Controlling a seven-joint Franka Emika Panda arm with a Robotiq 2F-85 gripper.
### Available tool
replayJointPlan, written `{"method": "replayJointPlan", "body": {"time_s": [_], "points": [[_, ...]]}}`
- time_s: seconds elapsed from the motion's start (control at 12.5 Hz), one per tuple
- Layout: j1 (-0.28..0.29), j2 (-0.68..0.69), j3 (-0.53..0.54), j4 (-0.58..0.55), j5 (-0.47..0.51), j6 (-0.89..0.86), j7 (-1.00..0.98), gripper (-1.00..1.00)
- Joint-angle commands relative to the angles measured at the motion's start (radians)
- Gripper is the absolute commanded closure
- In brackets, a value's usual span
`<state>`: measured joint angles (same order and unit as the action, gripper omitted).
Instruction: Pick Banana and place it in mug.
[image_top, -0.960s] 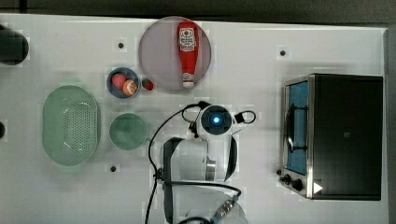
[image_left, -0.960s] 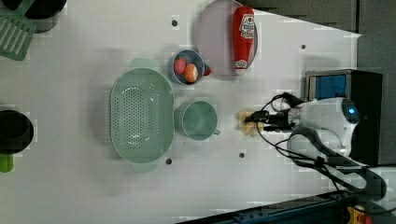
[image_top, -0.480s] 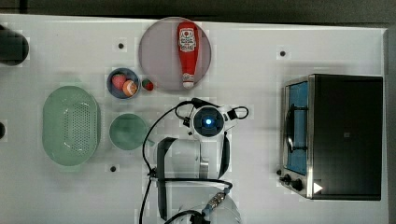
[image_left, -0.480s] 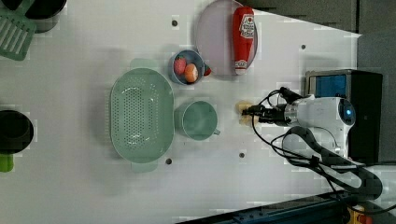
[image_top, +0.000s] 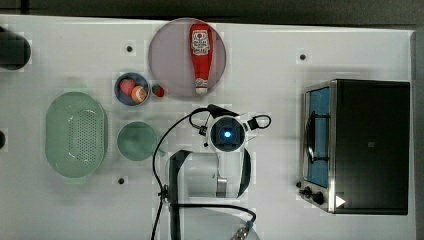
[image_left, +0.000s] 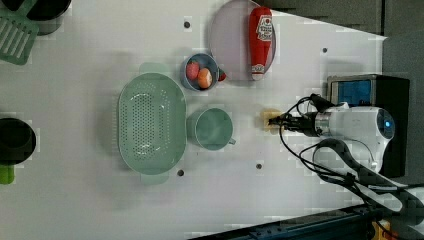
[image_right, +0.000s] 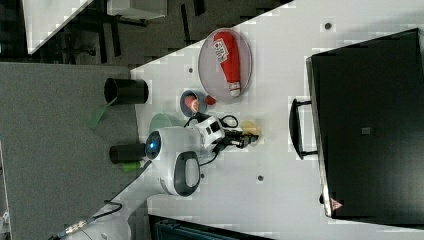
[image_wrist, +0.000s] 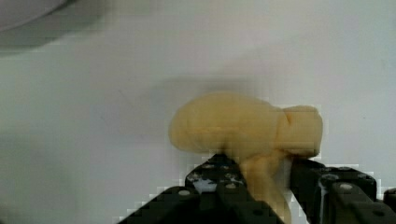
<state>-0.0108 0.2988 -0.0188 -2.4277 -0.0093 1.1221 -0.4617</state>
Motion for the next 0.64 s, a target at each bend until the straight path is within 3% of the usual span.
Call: {"method": "replayJointPlan", "body": {"time_s": [0.08,0.32,0.56,0.64], "points": [[0.01,-0.162,-0.005,0.057,0.004,-0.159,-0.027,0.37],[0.012,-0.369,-0.003,0.2,0.004,-0.59,-0.027,0.37],[0.032,-0.484,0.056,0.288,0.004,-0.731,-0.007,0.37],[0.047,-0.508,0.127,0.289,0.034,-0.804,0.132,0.37]]}}
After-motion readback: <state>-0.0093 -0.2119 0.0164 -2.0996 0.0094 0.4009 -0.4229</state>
